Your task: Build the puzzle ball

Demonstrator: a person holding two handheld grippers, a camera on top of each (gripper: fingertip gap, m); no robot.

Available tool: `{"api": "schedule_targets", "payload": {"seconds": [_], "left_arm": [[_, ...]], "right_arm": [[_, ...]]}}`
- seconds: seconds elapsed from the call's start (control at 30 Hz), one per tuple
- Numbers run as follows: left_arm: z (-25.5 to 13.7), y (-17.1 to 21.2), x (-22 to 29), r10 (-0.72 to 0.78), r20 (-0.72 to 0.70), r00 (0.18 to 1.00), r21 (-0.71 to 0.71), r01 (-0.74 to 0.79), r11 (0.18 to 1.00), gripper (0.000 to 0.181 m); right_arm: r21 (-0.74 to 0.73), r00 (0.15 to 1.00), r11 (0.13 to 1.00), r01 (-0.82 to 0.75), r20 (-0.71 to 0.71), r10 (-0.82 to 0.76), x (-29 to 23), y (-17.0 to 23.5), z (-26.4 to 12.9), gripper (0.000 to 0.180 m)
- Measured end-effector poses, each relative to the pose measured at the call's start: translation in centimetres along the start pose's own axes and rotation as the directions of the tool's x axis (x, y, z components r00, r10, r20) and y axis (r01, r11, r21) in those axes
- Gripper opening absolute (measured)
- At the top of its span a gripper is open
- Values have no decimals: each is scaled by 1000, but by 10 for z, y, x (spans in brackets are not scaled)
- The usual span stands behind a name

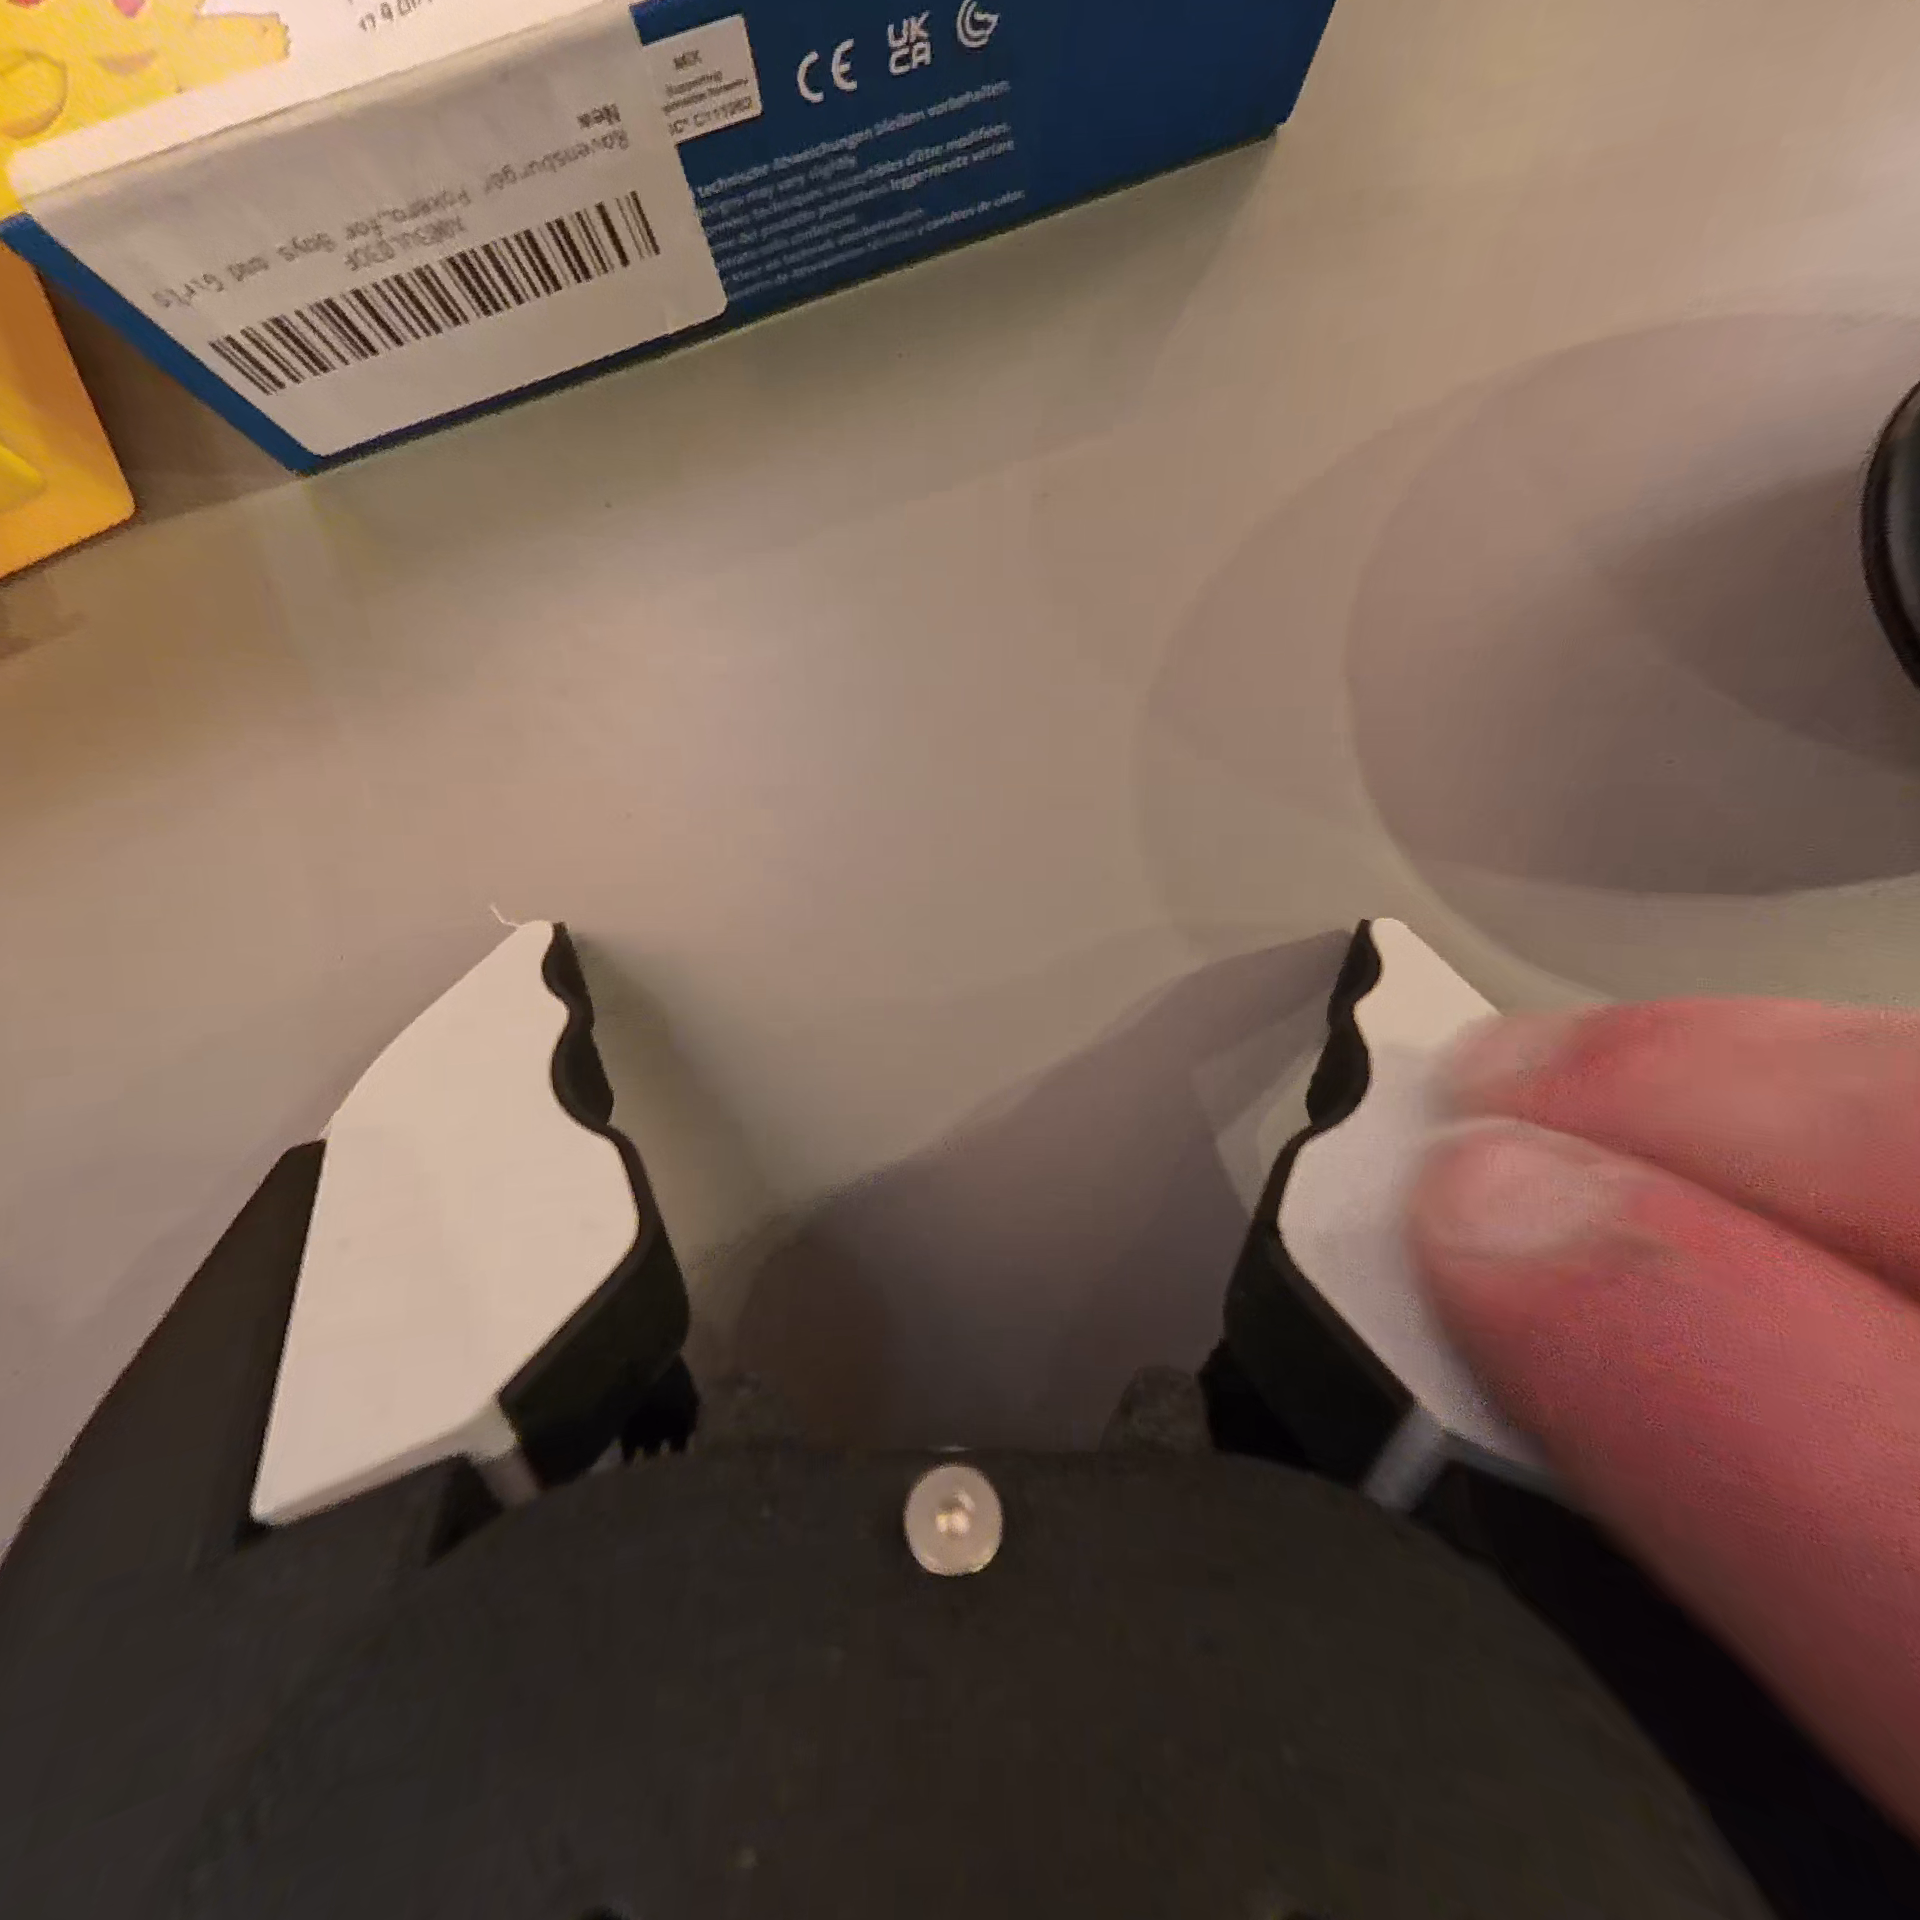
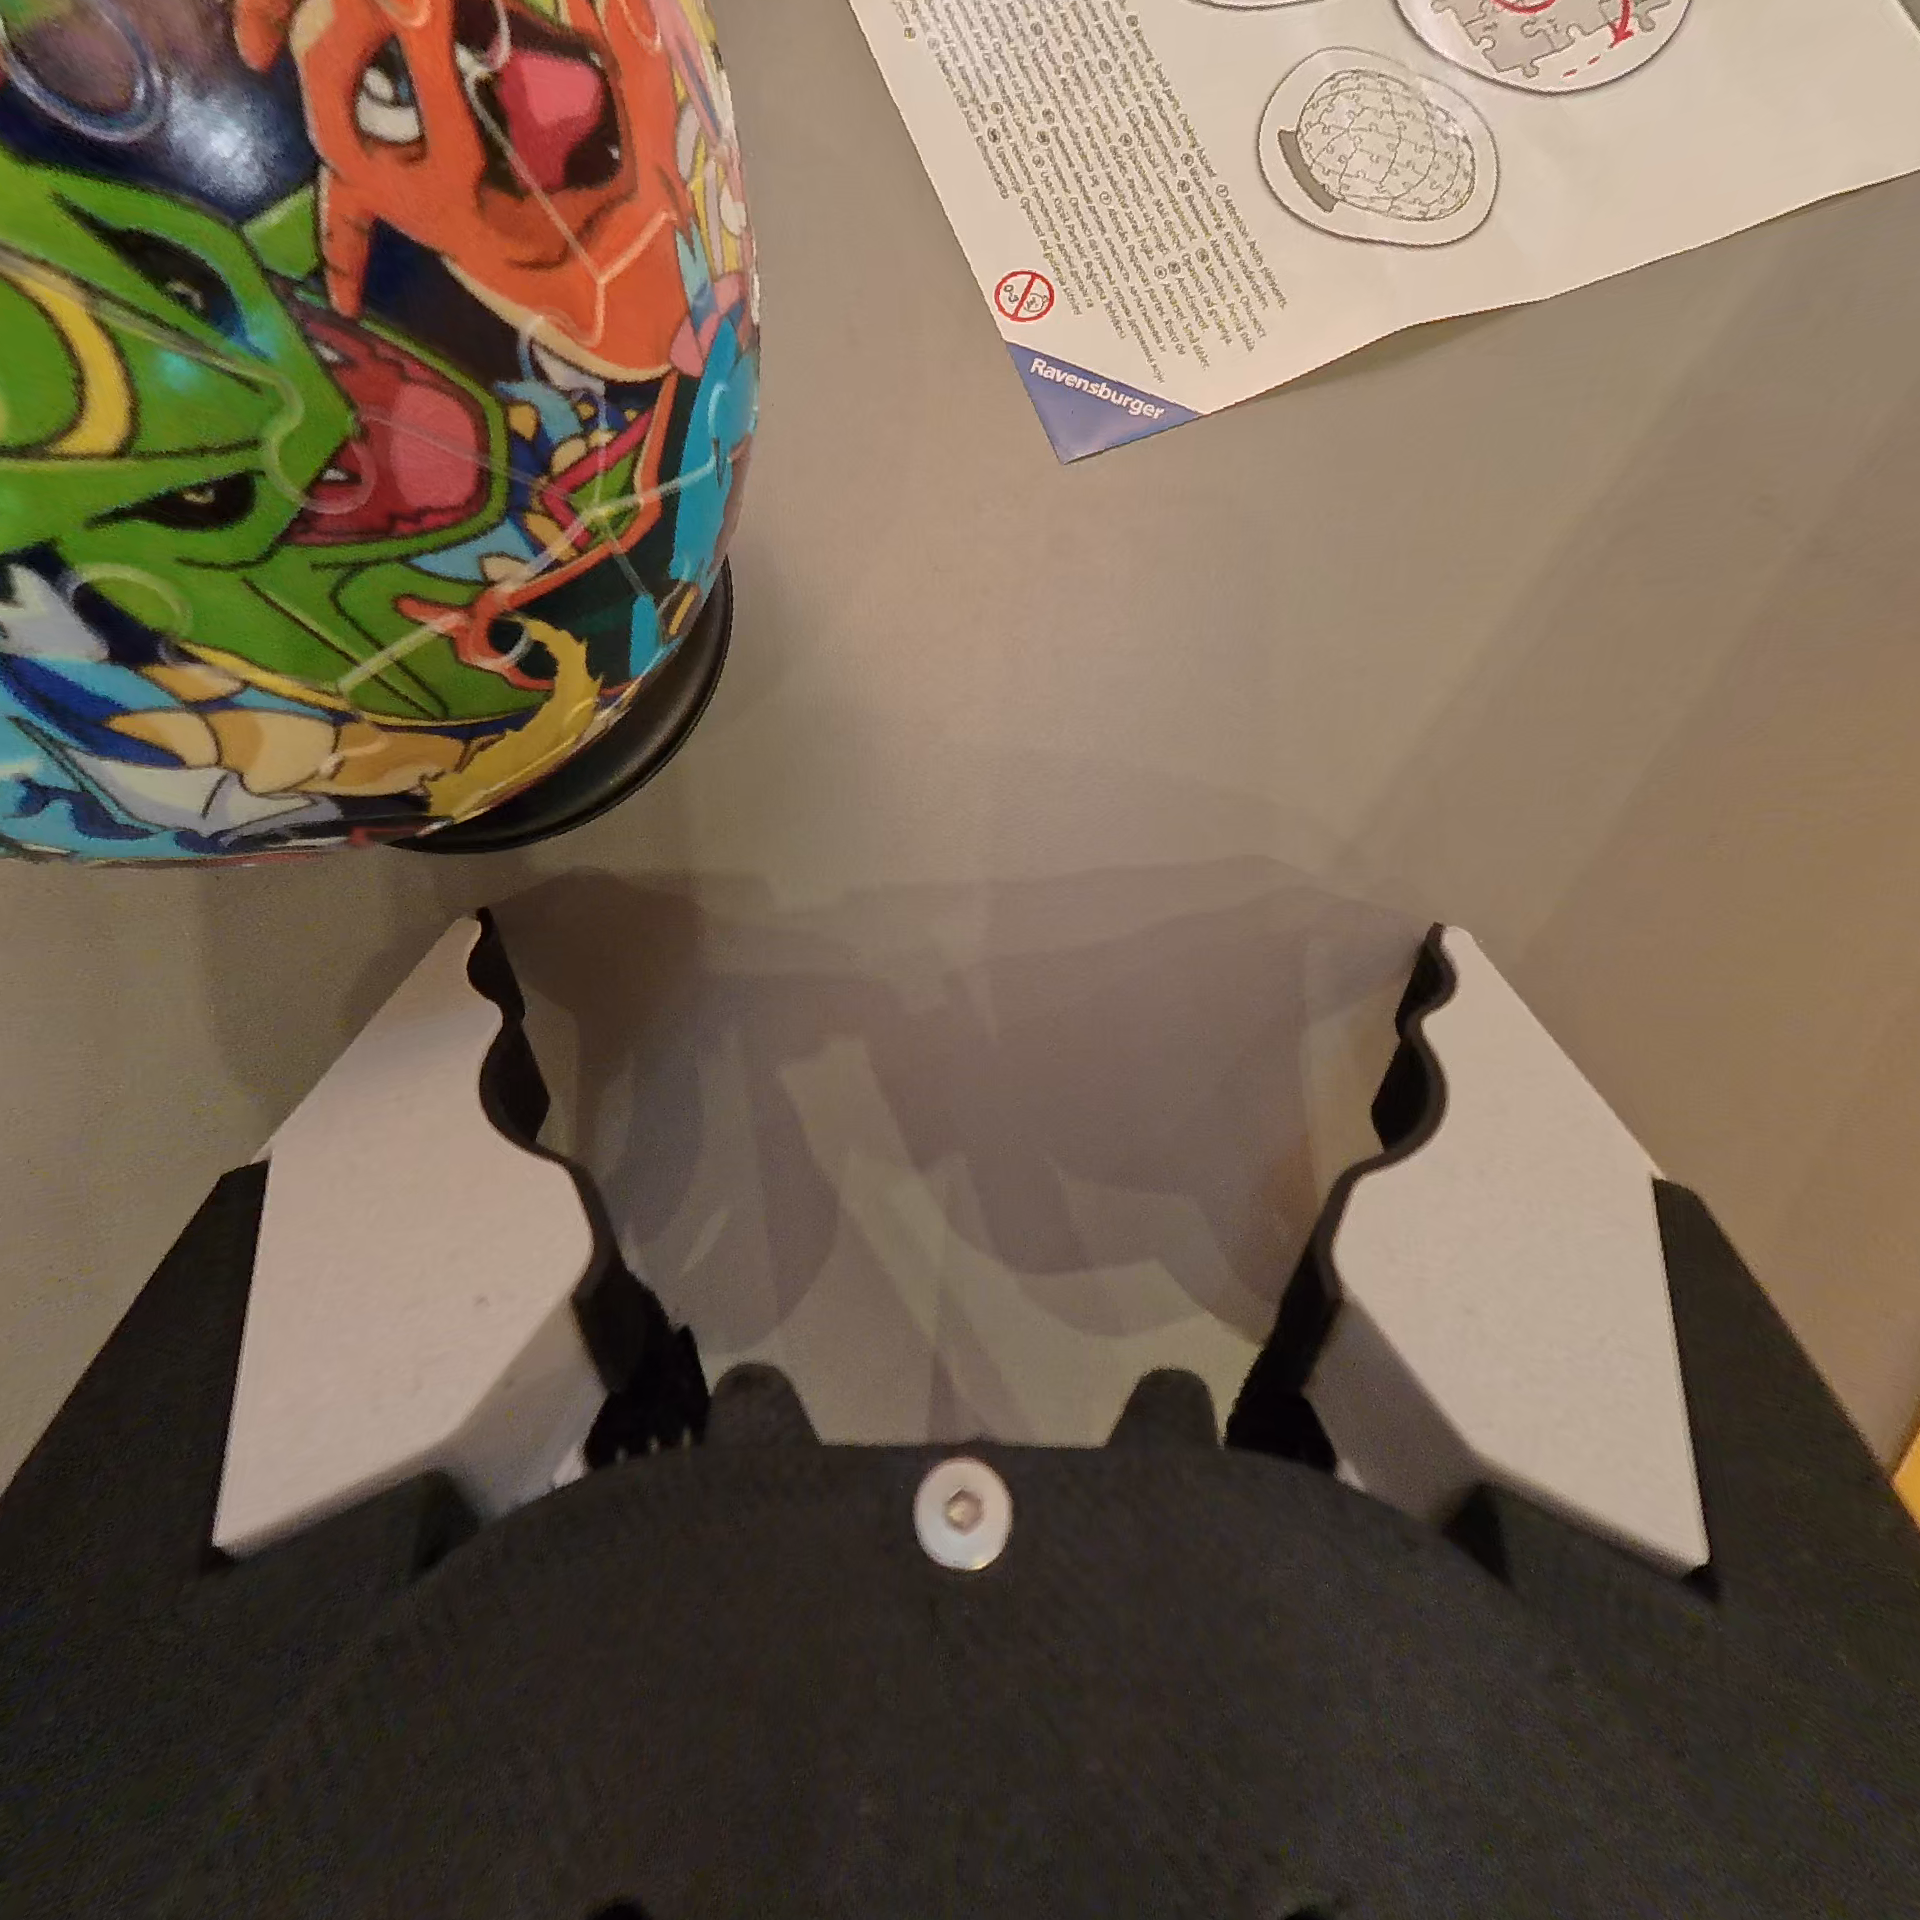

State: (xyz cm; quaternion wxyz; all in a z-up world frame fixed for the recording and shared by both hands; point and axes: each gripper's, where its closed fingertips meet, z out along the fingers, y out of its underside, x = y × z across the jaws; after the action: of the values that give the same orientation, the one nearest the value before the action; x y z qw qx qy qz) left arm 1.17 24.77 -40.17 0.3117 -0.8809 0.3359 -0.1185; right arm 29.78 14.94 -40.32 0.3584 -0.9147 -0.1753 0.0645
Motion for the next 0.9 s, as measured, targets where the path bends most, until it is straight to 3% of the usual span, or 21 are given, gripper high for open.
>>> {"api": "schedule_targets", "payload": {"seconds": [0.1, 0.37, 0.9], "left_arm": [[-1, 1, 2, -12, 12, 1000, 4, 12, 1000, 127], [1, 4, -10, -97, 80, 992, -16, 98, 995, 146], [15, -12, -19, -82, 65, 994, -19, 83, 996, 146]], "right_arm": [[0, 1000, 1000, 0, 0, 0, 0, 0, 0, 159], [0, 1000, 1000, 0, 0, 0, 0, 0, 0, 159], [0, 1000, 1000, 0, 0, 0, 0, 0, 0, 159]]}}
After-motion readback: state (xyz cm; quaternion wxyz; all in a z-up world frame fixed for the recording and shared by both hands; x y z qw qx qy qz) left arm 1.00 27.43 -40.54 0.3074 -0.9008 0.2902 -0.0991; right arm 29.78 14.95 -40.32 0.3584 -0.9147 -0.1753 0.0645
